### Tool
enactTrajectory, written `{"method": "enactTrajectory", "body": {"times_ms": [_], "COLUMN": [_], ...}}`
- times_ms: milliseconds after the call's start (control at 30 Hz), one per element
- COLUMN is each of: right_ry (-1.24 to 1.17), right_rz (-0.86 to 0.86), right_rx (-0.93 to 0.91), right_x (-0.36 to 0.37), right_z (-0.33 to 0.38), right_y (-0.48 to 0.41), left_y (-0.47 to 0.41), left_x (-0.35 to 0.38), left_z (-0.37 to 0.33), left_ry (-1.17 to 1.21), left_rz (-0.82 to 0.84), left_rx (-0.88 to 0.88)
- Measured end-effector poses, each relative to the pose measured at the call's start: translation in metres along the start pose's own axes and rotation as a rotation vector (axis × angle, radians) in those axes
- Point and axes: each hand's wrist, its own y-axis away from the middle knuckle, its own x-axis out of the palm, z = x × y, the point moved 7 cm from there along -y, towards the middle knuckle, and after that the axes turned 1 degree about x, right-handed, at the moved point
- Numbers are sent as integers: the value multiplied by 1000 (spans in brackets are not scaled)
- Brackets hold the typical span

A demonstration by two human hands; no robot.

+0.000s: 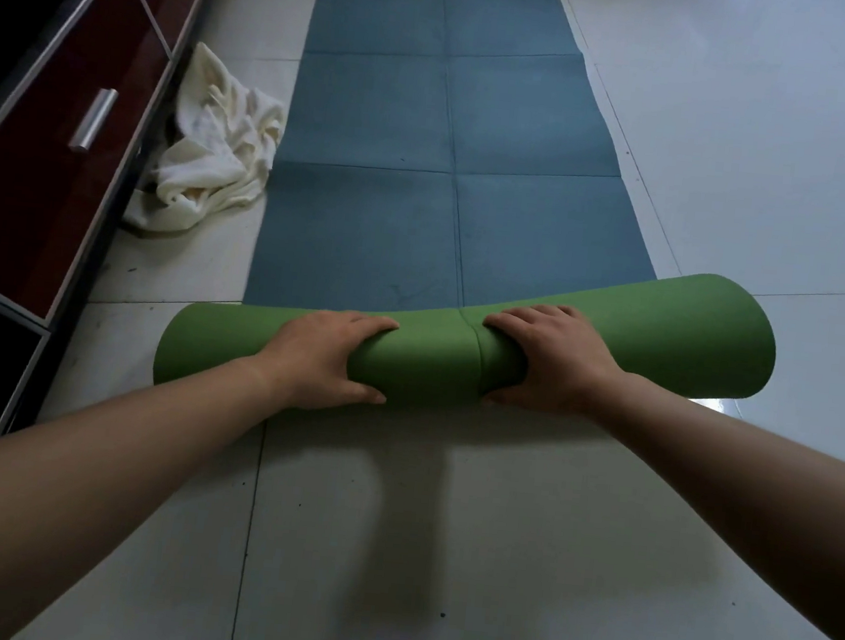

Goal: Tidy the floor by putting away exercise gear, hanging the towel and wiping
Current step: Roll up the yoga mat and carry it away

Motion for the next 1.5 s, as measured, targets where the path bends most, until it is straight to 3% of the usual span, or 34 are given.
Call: {"method": "enactTrajectory", "body": {"times_ms": [333, 700, 900, 1067, 1200, 1400, 1500], "right_ry": [-9, -136, -282, -286, -243, -57, -33], "right_rz": [43, 269, 269, 57, -34, 58, 70], "right_rx": [-22, -47, 92, 260, 221, 25, 8], "right_x": [-10, -14, -6, -14, -18, 3, 7], "right_z": [27, 51, 31, 6, 8, 33, 29], "right_y": [24, 49, 32, 17, 14, 26, 24], "left_y": [36, 70, 54, 50, 42, 24, 24], "left_x": [-4, 0, -3, -13, 2, 6, 6], "left_z": [-7, -7, 10, 3, -1, 11, 4], "left_ry": [-4, 202, 269, 185, 10, -34, -49], "left_rz": [82, 403, 180, -129, -35, 43, -20], "left_rx": [6, -3, -37, 23, -32, -72, -51]}}
